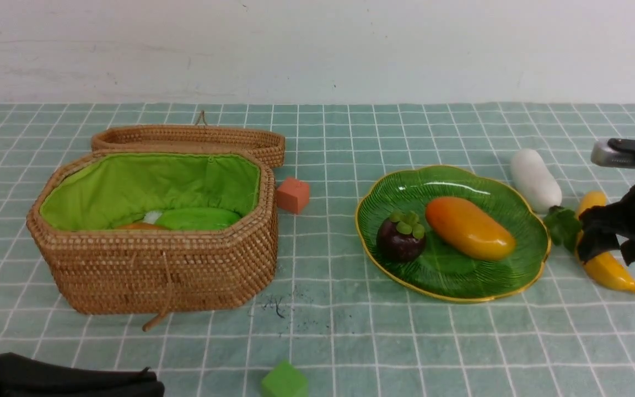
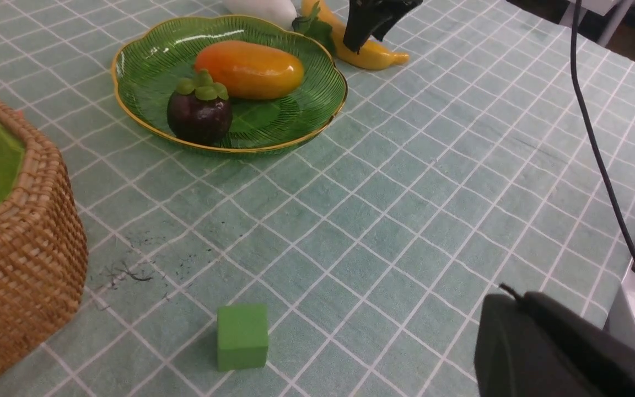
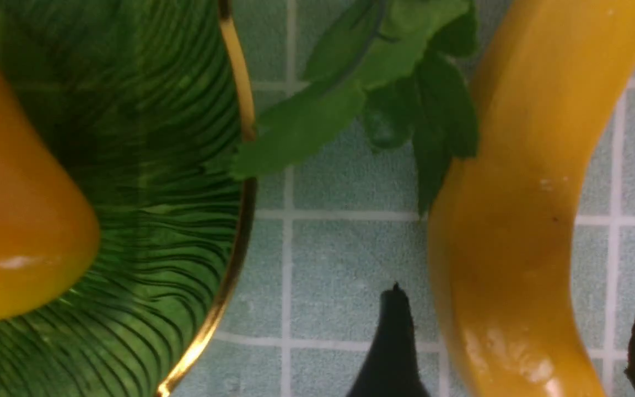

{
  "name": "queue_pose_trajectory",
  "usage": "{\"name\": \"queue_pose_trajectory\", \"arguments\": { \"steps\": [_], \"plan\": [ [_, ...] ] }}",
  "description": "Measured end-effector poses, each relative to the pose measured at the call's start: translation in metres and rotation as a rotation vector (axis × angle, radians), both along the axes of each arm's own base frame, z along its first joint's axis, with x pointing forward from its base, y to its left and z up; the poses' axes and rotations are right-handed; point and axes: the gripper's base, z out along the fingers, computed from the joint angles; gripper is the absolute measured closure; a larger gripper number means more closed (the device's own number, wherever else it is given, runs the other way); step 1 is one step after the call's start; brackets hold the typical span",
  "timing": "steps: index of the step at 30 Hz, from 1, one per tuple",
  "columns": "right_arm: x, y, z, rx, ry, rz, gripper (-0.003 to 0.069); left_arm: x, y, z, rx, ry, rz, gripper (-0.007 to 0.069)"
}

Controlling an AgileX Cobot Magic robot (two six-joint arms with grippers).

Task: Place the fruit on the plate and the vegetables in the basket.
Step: Use the right arm to grab a banana and put it into the right plate

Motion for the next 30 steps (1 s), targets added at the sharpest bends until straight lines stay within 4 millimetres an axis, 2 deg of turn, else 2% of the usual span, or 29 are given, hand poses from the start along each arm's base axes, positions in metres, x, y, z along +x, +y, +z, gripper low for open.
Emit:
{"name": "queue_pose_trajectory", "arguments": {
  "steps": [6,12,13,19,23,26,27,28,29,30],
  "plan": [
    [0.000,-0.002,-0.016,-0.015,0.050,0.024,0.0151,0.000,0.000,0.000,0.000,0.000,0.000,0.0637],
    [0.001,-0.003,-0.021,-0.029,0.071,0.039,0.0341,0.000,0.000,0.000,0.000,0.000,0.000,0.0637],
    [0.001,-0.003,-0.021,-0.029,0.074,0.041,0.0354,0.000,0.000,0.000,0.000,0.000,0.000,0.0637],
    [-0.011,-0.004,-0.008,-0.038,0.153,0.003,0.0351,0.000,0.000,0.000,0.002,-0.002,-0.001,0.0637],
    [-0.032,-0.003,0.044,-0.057,0.128,-0.091,0.0351,0.000,0.000,0.000,0.004,-0.004,0.000,0.0637],
    [-0.049,0.013,0.090,-0.027,0.028,-0.056,0.0351,0.000,0.000,0.000,0.004,-0.004,0.000,0.0637],
    [-0.052,0.022,0.101,-0.028,-0.010,0.017,0.0351,0.000,0.000,0.000,0.004,-0.004,0.000,0.0636],
    [-0.058,0.046,0.118,-0.023,-0.089,0.203,0.0351,0.000,0.000,0.000,0.004,-0.005,0.000,0.0636],
    [-0.060,0.061,0.124,-0.009,-0.124,0.291,0.0351,0.000,0.000,0.000,0.004,-0.005,0.000,0.0636],
    [-0.062,0.084,0.129,-0.005,-0.183,0.475,0.0351,0.000,0.000,0.000,0.004,-0.005,0.000,0.0636]
  ]
}}
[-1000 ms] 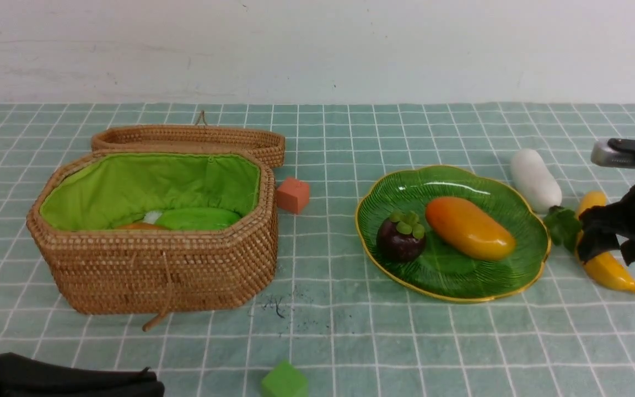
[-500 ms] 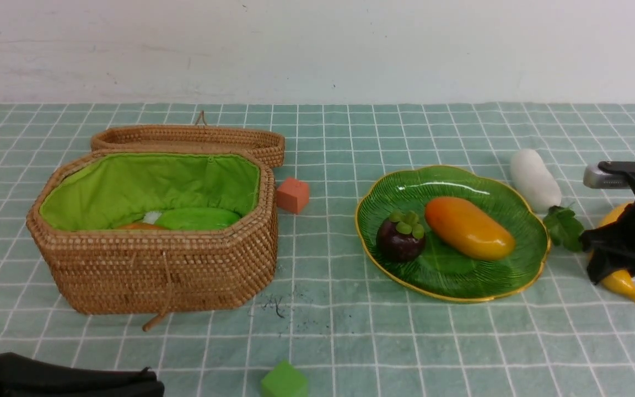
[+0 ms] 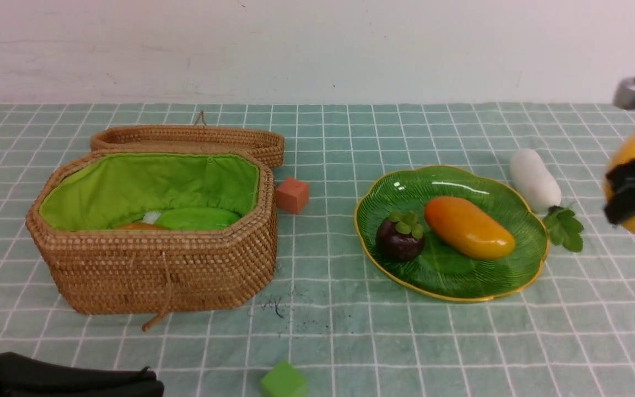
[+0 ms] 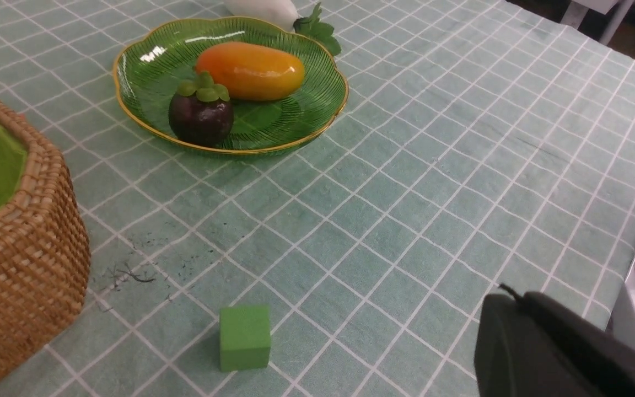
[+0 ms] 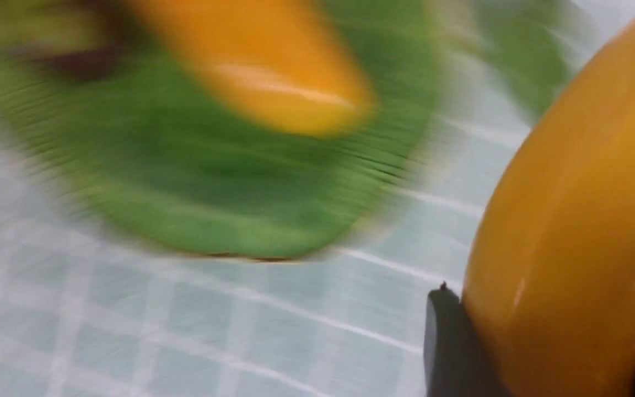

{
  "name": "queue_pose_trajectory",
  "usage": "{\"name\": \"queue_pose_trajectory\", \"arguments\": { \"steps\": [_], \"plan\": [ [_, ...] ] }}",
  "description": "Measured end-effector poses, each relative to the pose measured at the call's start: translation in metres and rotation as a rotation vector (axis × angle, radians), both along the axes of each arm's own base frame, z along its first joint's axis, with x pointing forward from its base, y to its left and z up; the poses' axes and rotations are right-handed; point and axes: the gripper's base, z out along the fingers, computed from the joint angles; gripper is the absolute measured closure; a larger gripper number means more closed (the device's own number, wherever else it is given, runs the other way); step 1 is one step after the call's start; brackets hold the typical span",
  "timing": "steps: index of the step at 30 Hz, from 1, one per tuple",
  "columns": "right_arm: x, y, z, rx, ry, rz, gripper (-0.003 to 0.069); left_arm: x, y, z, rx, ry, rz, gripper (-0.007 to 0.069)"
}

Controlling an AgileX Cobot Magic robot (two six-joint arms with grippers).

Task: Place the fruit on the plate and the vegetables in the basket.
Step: Use the right arm to grab a banana and put it into the right plate, then take a daikon with your right arm and place it on the basket on the left.

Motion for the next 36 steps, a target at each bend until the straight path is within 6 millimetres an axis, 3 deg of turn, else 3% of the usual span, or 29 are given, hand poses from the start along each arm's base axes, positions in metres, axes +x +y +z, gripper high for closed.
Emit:
{"name": "queue_pose_trajectory", "arguments": {
  "steps": [1,2,3,4,6,7,12,17,21,23,24,27,32,36],
  "plan": [
    [-0.001,0.015,0.001,0.019,-0.020,0.081,0.0351,0.000,0.000,0.000,0.000,0.000,0.000,0.0634],
    [-0.001,0.015,0.001,0.011,-0.028,0.096,0.0351,0.000,0.000,0.000,0.000,0.000,0.000,0.0634],
    [0.000,0.039,-0.001,0.028,-0.062,0.227,0.0351,0.000,0.000,0.000,0.000,0.000,0.000,0.0634],
    [0.002,0.051,-0.005,0.034,-0.076,0.276,0.0351,0.000,0.000,0.000,0.000,0.000,0.000,0.0634],
    [0.007,0.066,-0.015,0.035,-0.088,0.327,0.0351,0.000,0.000,0.000,0.000,0.000,0.000,0.0634],
    [0.015,0.078,-0.030,0.023,-0.088,0.353,0.0351,0.000,0.000,0.000,-0.003,0.003,0.000,0.0634],
    [0.035,0.091,-0.072,0.019,-0.030,0.316,0.0351,0.000,-0.001,0.000,-0.013,0.011,-0.002,0.0634],
    [0.037,0.091,-0.080,0.020,-0.006,0.287,0.0323,-0.001,-0.001,0.001,-0.033,0.019,-0.002,0.0634],
    [0.037,0.089,-0.080,0.003,0.004,0.283,0.0175,0.001,-0.002,0.006,-0.089,-0.003,0.017,0.0634],
    [0.035,0.089,-0.079,0.001,0.007,0.279,0.0146,0.002,-0.002,0.007,-0.097,-0.008,0.021,0.0634],
    [0.032,0.087,-0.073,-0.009,0.008,0.269,0.0109,0.002,-0.002,0.008,-0.106,-0.014,0.025,0.0634],
    [0.026,0.081,-0.057,-0.044,-0.016,0.248,0.0097,0.002,-0.002,0.008,-0.110,-0.016,0.027,0.0631],
    [0.027,0.047,-0.028,-0.066,-0.089,0.005,0.0148,0.004,-0.001,0.012,-0.140,-0.045,0.045,0.0631],
    [0.054,0.000,-0.024,-0.024,-0.115,-0.241,0.0188,0.007,0.000,0.017,-0.184,-0.090,0.072,0.0631]
  ]
}}
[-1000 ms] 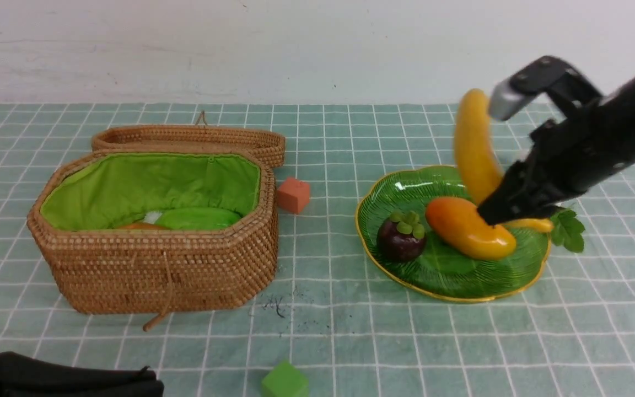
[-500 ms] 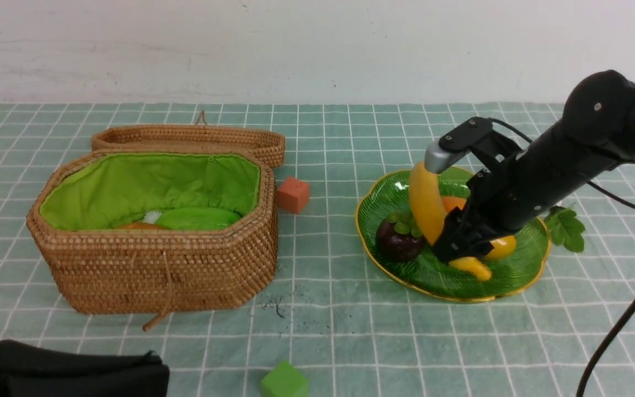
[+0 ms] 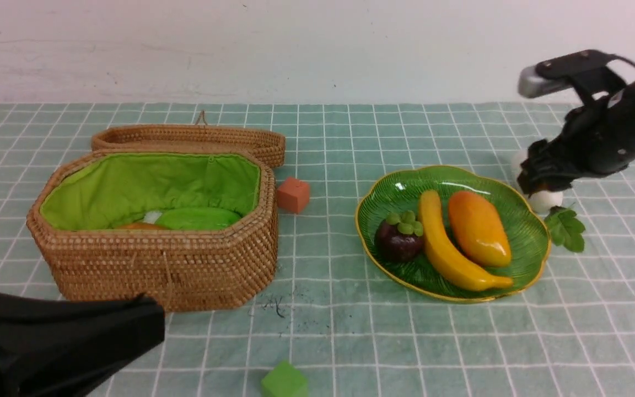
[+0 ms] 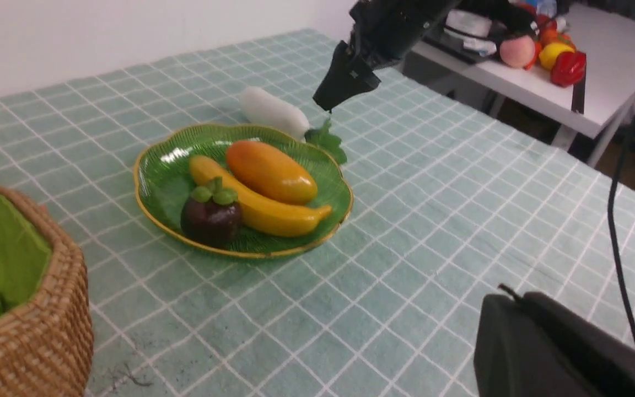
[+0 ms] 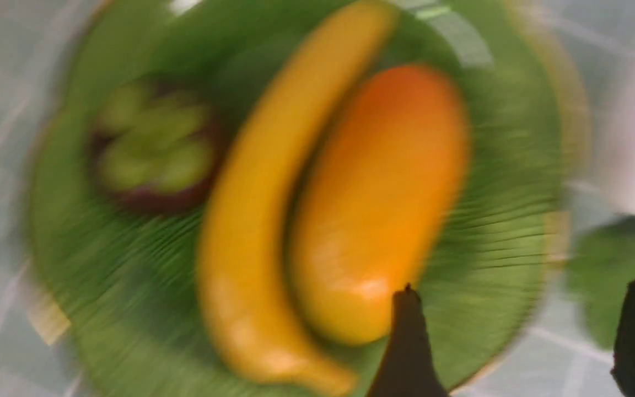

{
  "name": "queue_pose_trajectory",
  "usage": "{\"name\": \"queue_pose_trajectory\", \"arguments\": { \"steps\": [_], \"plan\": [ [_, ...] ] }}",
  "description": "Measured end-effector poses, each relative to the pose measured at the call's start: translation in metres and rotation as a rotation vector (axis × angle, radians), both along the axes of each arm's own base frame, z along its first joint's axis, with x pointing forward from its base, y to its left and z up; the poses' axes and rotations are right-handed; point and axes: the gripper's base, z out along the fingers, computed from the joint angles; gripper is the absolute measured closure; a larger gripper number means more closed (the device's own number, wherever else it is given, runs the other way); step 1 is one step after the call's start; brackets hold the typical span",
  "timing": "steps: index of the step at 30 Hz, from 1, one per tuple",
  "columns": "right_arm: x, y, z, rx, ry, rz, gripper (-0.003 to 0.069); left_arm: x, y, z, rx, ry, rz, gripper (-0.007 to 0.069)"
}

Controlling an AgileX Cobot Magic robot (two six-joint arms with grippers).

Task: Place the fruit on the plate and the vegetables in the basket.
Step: Take a daikon with your right arm and place it on the basket on the left.

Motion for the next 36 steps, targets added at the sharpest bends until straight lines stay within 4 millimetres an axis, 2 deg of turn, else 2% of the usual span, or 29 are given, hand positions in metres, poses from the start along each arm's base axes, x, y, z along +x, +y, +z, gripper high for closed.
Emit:
{"name": "queue_pose_trajectory", "arguments": {
  "steps": [3,4,5,6,9,13,19,24,28,30,31,32,33,34,35,36],
  "plan": [
    [0.029,-0.024,-0.011,0.063,0.014,-0.118,0.0187,0.001,0.000,0.003,-0.022,-0.018,0.013,0.0631],
    [0.033,-0.025,-0.009,0.068,0.005,-0.125,0.0186,0.001,0.001,0.003,-0.023,-0.019,0.014,0.0631],
    [0.052,-0.034,-0.024,0.112,0.025,-0.180,0.0174,0.001,0.001,0.003,-0.027,-0.023,0.016,0.0631],
    [0.055,-0.035,-0.023,0.117,0.017,-0.184,0.0172,0.001,0.001,0.003,-0.027,-0.023,0.016,0.0631],
    [0.090,-0.043,-0.053,0.160,0.036,-0.262,0.0139,0.002,0.001,0.003,-0.029,-0.025,0.018,0.0631],
    [0.117,-0.048,-0.082,0.144,0.044,-0.313,0.0123,0.002,0.001,0.003,-0.029,-0.025,0.018,0.0631],
    [0.132,-0.051,-0.121,0.126,0.104,-0.333,0.0132,0.002,0.001,0.003,-0.029,-0.025,0.018,0.0631],
    [0.132,-0.051,-0.124,0.102,0.120,-0.305,0.0186,0.002,0.001,0.003,-0.029,-0.025,0.018,0.0630],
    [0.126,-0.050,-0.115,0.084,0.176,-0.265,0.0186,0.001,0.001,0.003,-0.023,-0.024,0.016,0.0627],
    [0.119,-0.047,-0.096,0.096,0.215,-0.248,0.0186,0.001,0.001,0.002,-0.003,-0.025,0.012,0.0628],
    [0.119,-0.046,-0.094,0.100,0.217,-0.245,0.0186,0.001,0.001,0.002,-0.001,-0.026,0.013,0.0628],
    [0.110,-0.037,-0.067,0.139,0.225,-0.219,0.0186,0.001,0.001,0.000,0.028,-0.027,0.008,0.0627],
    [0.111,-0.037,-0.067,0.138,0.223,-0.216,0.0186,0.001,0.001,-0.001,0.034,-0.026,0.006,0.0627],
    [0.104,-0.027,-0.047,0.164,0.216,-0.171,0.0186,0.001,0.001,-0.002,0.057,-0.027,0.003,0.0627],
    [0.095,-0.012,-0.022,0.200,0.194,-0.095,0.0186,0.001,0.002,-0.004,0.083,-0.033,0.003,0.0627],
    [0.082,0.020,0.011,0.258,0.149,0.040,0.0186,0.001,0.002,-0.006,0.111,-0.031,0.008,0.0627]
  ]
}}
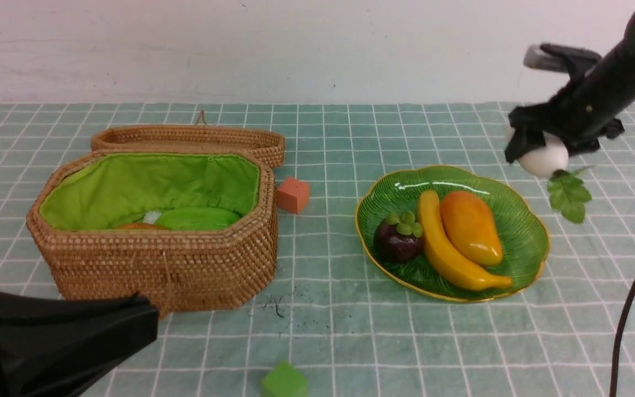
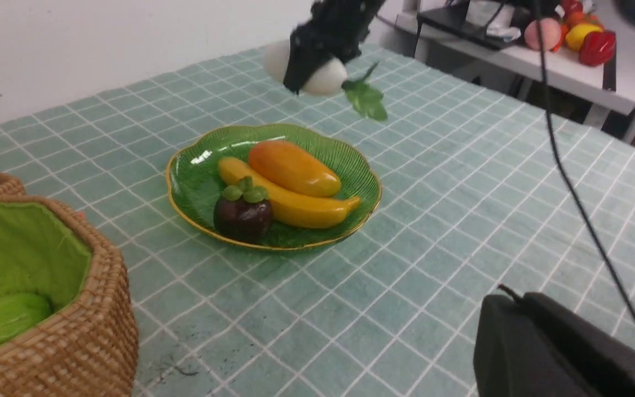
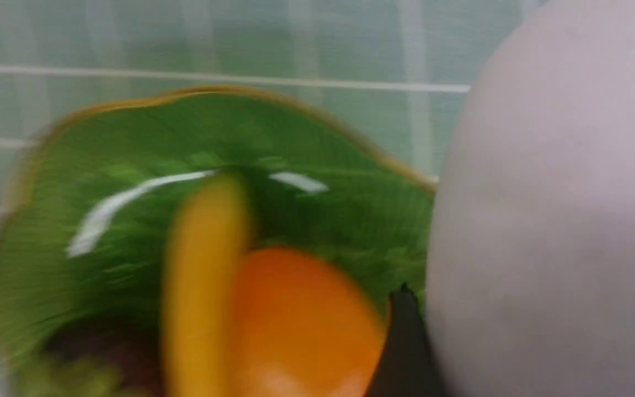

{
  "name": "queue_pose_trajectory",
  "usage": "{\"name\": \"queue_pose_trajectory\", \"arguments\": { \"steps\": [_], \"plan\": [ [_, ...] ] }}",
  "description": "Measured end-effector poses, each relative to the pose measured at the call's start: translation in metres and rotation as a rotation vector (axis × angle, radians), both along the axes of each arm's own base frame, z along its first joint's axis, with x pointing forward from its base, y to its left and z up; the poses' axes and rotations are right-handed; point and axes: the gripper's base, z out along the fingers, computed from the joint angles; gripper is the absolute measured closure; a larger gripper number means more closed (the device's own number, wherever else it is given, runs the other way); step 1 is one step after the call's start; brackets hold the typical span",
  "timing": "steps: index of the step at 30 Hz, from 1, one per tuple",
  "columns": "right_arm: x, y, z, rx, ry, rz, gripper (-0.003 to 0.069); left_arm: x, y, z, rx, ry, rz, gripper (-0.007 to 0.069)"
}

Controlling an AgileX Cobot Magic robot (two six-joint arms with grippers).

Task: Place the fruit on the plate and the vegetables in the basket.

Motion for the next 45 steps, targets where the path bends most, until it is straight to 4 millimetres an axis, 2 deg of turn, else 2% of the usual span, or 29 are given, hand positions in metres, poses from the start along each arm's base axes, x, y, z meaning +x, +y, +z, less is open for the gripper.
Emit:
{"name": "queue_pose_trajectory", "arguments": {
  "steps": [1,3,4,5,6,7,8,9,10,12,15,16,17,18,21,23,26,27,30,32,34,35,37,39,43,45],
  "plan": [
    [-0.008,0.019,0.015,0.029,-0.039,0.088,0.0186,0.001,0.001,-0.001,0.018,0.002,0.010,0.0627],
    [-0.029,0.071,0.045,0.124,-0.132,0.284,0.0186,0.002,0.004,-0.004,0.051,0.011,0.040,0.0627],
    [-0.031,0.077,0.047,0.127,-0.148,0.315,0.0186,0.003,0.004,-0.004,0.057,0.013,0.050,0.0627],
    [-0.050,0.119,0.062,0.192,-0.220,0.473,0.0186,0.005,0.008,-0.007,0.082,0.029,0.089,0.0627],
    [-0.063,0.150,0.069,0.226,-0.279,0.590,0.0186,0.006,0.010,-0.009,0.099,0.048,0.125,0.0627],
    [-0.063,0.150,0.069,0.221,-0.290,0.597,0.0186,0.007,0.011,-0.010,0.105,0.055,0.133,0.0627],
    [-0.081,0.191,0.075,0.259,-0.390,0.728,0.0186,0.010,0.018,-0.013,0.124,0.099,0.226,0.0627],
    [-0.084,0.199,0.075,0.264,-0.411,0.749,0.0186,0.010,0.018,-0.014,0.128,0.103,0.227,0.0627],
    [-0.094,0.225,0.076,0.273,-0.483,0.805,0.0186,0.013,0.025,-0.016,0.133,0.139,0.311,0.0625],
    [-0.104,0.255,0.073,0.282,-0.558,0.825,0.0186,0.016,0.032,-0.018,0.122,0.168,0.409,0.0624],
    [-0.111,0.295,0.058,0.271,-0.655,0.813,0.0186,0.018,0.039,-0.018,0.107,0.186,0.500,0.0624],
    [-0.112,0.306,0.051,0.255,-0.681,0.807,0.0186,0.019,0.040,-0.018,0.106,0.186,0.512,0.0624],
    [-0.112,0.308,0.049,0.251,-0.688,0.808,0.0186,0.019,0.040,-0.018,0.107,0.186,0.515,0.0623],
    [-0.111,0.319,0.038,0.225,-0.714,0.796,0.0186,0.019,0.040,-0.018,0.110,0.180,0.522,0.0623],
    [-0.107,0.335,0.017,0.180,-0.742,0.766,0.0183,0.019,0.041,-0.018,0.129,0.170,0.521,0.0623],
    [-0.104,0.337,0.011,0.175,-0.740,0.741,0.0152,0.019,0.041,-0.018,0.138,0.164,0.519,0.0623],
    [-0.103,0.336,0.009,0.181,-0.712,0.714,0.0013,0.019,0.041,-0.018,0.140,0.161,0.518,0.0623],
    [-0.104,0.333,0.013,0.182,-0.693,0.714,-0.0008,0.019,0.041,-0.018,0.138,0.160,0.517,0.0623],
    [-0.109,0.321,0.023,0.171,-0.615,0.739,-0.0012,0.019,0.040,-0.017,0.132,0.154,0.511,0.0623],
    [-0.115,0.303,0.037,0.141,-0.522,0.752,0.0014,0.020,0.040,-0.016,0.125,0.147,0.505,0.0623],
    [-0.128,0.268,0.066,0.091,-0.374,0.729,0.0085,0.020,0.038,-0.015,0.103,0.137,0.489,0.0623],
    [-0.131,0.262,0.069,0.074,-0.333,0.731,0.0101,0.020,0.037,-0.014,0.096,0.137,0.484,0.0623],
    [-0.141,0.227,0.091,0.011,-0.229,0.651,0.0201,0.019,0.034,-0.012,0.056,0.134,0.456,0.0624],
    [-0.150,0.195,0.118,-0.020,-0.207,0.527,0.0320,0.018,0.030,-0.009,0.003,0.133,0.420,0.0633],
    [-0.164,0.161,0.143,-0.052,-0.229,0.391,0.0506,0.014,0.027,-0.003,-0.074,0.107,0.362,0.0637],
    [-0.182,0.139,0.154,-0.092,-0.244,0.329,0.0626,0.003,0.031,0.002,-0.138,0.073,0.318,0.0637]
  ]
}}
